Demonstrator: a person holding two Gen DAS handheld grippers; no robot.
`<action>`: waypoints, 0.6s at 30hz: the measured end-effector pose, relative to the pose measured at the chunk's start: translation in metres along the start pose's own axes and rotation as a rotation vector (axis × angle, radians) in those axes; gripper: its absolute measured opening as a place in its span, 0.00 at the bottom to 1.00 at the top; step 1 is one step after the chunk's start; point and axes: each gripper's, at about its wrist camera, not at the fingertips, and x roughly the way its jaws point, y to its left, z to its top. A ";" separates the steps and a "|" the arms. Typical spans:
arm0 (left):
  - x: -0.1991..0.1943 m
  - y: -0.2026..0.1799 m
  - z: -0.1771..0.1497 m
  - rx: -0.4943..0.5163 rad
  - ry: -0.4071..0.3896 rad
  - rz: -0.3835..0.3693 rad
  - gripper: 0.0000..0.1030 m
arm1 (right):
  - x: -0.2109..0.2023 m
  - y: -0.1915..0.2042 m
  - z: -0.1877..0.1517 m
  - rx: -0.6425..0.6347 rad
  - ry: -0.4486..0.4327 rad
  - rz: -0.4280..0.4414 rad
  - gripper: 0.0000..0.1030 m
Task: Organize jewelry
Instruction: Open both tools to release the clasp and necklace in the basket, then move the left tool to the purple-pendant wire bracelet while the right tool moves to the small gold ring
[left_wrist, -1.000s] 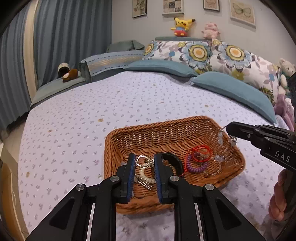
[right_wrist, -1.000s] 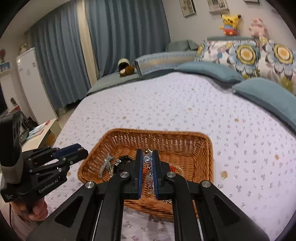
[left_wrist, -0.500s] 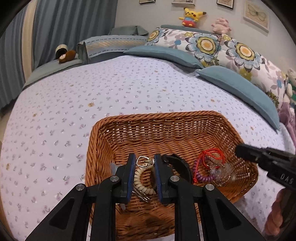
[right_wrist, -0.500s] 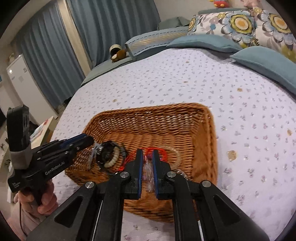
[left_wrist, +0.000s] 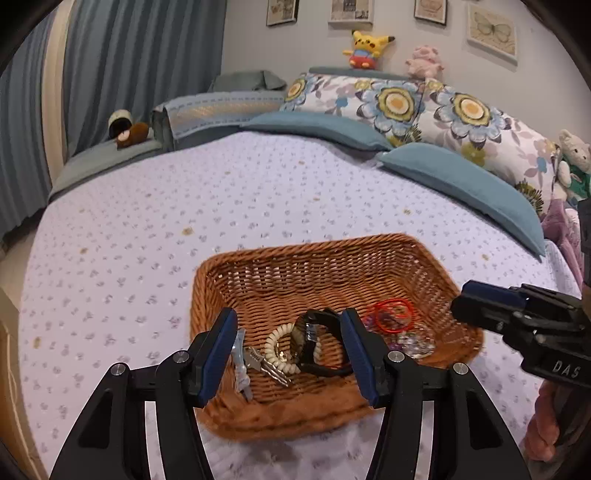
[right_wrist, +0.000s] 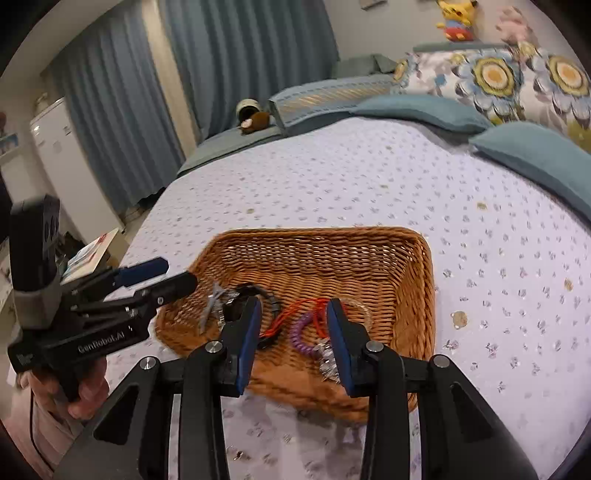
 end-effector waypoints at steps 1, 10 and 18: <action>-0.011 -0.001 0.000 -0.003 -0.007 -0.001 0.58 | -0.007 0.004 -0.001 -0.006 -0.004 0.011 0.38; -0.089 0.001 -0.062 -0.110 0.030 0.017 0.58 | -0.046 0.048 -0.045 -0.104 0.044 0.097 0.38; -0.079 -0.025 -0.134 -0.083 0.184 -0.037 0.58 | -0.016 0.047 -0.095 -0.169 0.177 0.090 0.38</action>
